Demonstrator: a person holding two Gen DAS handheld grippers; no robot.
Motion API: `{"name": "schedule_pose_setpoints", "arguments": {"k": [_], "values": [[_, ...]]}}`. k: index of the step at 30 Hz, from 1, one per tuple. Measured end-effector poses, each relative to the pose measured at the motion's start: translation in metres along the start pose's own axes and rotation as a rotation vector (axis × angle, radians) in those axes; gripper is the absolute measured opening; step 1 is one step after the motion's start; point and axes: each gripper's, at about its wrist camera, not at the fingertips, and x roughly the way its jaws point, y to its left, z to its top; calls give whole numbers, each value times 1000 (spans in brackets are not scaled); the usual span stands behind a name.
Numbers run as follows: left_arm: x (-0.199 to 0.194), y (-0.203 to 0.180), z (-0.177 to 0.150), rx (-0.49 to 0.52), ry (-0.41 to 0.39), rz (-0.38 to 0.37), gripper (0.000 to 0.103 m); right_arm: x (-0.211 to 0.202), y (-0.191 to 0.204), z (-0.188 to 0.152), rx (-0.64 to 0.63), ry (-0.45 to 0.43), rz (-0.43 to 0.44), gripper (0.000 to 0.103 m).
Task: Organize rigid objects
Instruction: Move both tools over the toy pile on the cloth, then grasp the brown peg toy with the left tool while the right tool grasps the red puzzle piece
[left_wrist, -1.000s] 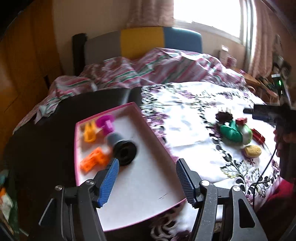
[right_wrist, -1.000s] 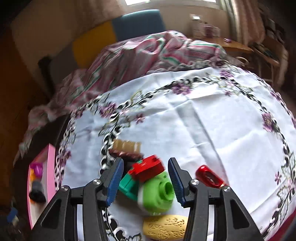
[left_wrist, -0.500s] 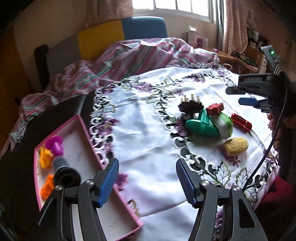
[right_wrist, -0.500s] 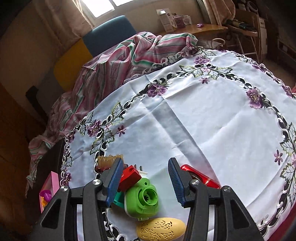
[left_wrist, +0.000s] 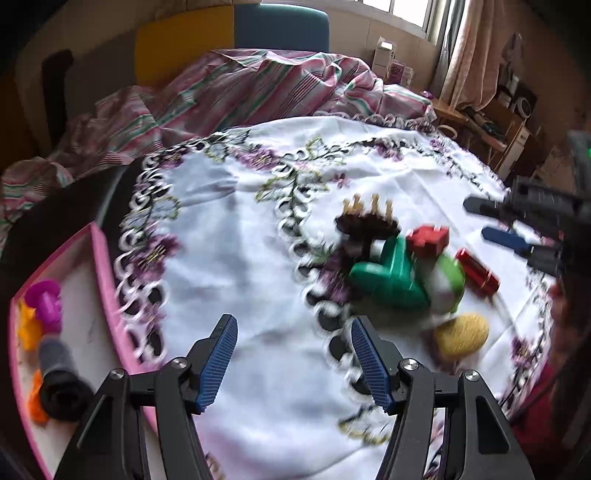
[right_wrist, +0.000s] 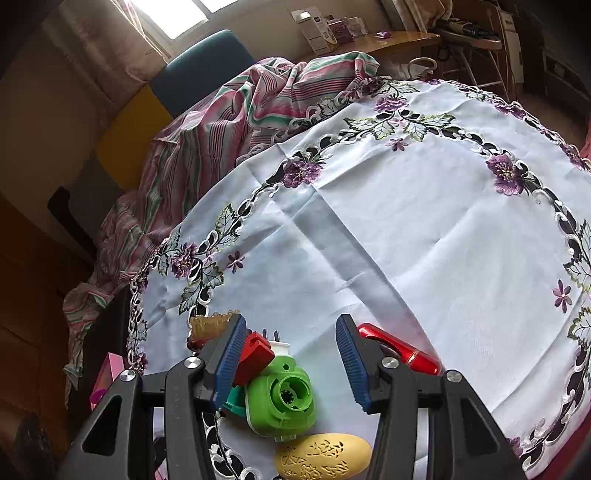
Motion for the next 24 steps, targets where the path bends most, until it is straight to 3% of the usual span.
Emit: {"name": "schedule_pose_setpoints", "arguments": {"k": [2,4,6,17,20,22,24], "values": [[5,-2,11,-13,-2,-32,65,2,0,0,0,9,4,51],[11,-4,22,-24,0,-61,80,3,2,-1,-2,18,12,51],[19,-8,35,-35,-8,-81,85,4,3,-1,-6,22,13,51],[75,-30,87,-26,-1,-162,89,7,-4,0,35,40,37,52],[93,-32,91,-47,31,-197,84,8,-4,0,39,45,41,52],[104,-33,93,-56,46,-210,62,9,-3,0,34,45,34,52],[115,-36,91,-55,75,-260,62,11,-2,-1,25,46,29,52]]}}
